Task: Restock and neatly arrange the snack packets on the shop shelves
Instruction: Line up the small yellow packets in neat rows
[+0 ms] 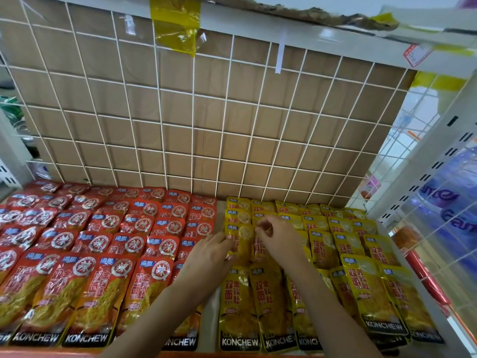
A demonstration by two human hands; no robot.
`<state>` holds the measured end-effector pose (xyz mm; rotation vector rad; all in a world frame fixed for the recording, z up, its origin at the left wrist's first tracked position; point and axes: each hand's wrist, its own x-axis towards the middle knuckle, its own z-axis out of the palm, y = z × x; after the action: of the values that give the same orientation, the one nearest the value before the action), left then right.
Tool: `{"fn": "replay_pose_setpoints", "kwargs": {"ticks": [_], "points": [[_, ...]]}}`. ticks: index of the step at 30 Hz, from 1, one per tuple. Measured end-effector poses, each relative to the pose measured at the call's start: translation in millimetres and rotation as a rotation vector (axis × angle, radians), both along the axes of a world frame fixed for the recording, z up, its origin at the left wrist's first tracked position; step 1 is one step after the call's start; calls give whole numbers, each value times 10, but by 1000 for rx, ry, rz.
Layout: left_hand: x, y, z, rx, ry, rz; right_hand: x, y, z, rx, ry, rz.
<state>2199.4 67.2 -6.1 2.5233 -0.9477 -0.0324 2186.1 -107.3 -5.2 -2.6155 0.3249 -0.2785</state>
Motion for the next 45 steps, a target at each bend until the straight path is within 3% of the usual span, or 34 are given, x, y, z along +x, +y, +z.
{"fn": "replay_pose_setpoints", "kwargs": {"ticks": [7, 15, 25, 38, 43, 45], "points": [[-157, 12, -7, 258, 1, -53, -481, -29, -46, -107, 75, 128], [-212, -21, 0, 362, 1, -43, -648, -8, -89, -142, 176, 258], [-185, -43, 44, 153, 68, -4, -683, -28, -110, -39, 113, 228], [-22, -129, -37, 208, -82, 91, -633, -32, -124, -57, 102, 198], [-245, -1, -102, 161, -132, -40, -575, -28, -158, -133, 63, 160], [-340, 32, -167, 235, -103, -127, -528, -24, -179, -154, 56, 157]]}}
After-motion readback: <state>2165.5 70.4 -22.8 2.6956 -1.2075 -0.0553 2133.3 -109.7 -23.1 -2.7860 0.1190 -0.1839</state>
